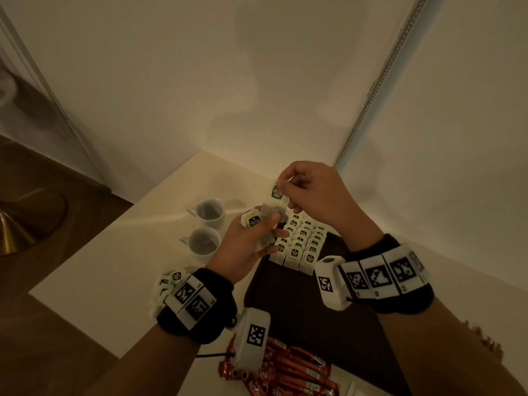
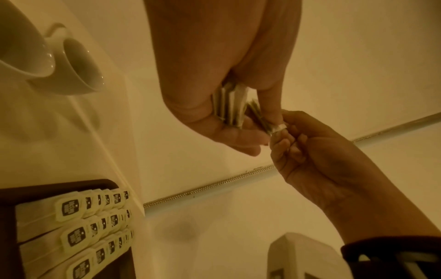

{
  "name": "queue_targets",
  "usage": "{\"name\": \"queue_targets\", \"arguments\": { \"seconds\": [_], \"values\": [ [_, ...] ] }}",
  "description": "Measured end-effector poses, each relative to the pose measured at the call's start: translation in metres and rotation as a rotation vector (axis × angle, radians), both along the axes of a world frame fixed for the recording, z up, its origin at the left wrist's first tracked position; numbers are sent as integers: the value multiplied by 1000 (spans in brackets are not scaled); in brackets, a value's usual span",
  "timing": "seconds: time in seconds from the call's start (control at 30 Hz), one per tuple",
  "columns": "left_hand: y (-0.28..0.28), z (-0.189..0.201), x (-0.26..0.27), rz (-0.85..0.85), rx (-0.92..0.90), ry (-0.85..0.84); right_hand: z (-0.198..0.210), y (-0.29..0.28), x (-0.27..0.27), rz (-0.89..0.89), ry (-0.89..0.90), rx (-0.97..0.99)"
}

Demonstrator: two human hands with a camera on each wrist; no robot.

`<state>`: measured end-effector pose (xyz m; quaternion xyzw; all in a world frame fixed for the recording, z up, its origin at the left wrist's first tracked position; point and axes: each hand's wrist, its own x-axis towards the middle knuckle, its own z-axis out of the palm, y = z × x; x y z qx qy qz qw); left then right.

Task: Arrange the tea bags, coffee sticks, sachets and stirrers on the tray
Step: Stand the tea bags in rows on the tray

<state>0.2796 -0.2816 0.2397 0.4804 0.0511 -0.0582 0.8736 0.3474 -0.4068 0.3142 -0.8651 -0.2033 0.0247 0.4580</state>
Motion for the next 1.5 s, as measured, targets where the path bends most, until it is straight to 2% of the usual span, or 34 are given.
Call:
{"name": "queue_targets", "arguments": {
  "seconds": [0.13,0.23,0.37,0.47,0.6,0.7,0.8,0.97,1.13,1.2,1.27,1.37,1.43,1.5],
  "values": [
    [4,-11,3,7,19,67,-8,-7,4,-9,-8,1],
    [17,-24,8,49,-51,192,-22,-22,11,-40,18,-14],
    [39,-35,15,129,-208,298,-71,-42,20,-50,138,-147],
    [49,-37,18,140,-260,311,-115,-43,21,-18,274,-334],
    [55,-39,18,139,-300,321,-168,-35,18,31,451,-424],
    [58,-42,17,133,-317,339,-195,-30,19,-7,486,-438],
    [60,-43,17,120,-333,350,-208,-26,24,-102,423,-436],
    [61,-45,18,106,-328,357,-216,-26,34,-186,362,-417],
    [61,-46,20,76,-292,367,-221,-27,41,-196,390,-412],
    [61,-46,21,51,-278,381,-218,-23,42,-228,365,-355],
    [61,-46,22,24,-245,400,-202,-12,40,-249,254,-191],
    [55,-43,22,-20,-199,401,-155,14,27,-68,52,110],
    [49,-39,22,-54,-206,363,-126,28,19,126,-27,85],
    [46,-34,23,-100,-233,310,-110,35,17,241,-127,-20]
  ]
}}
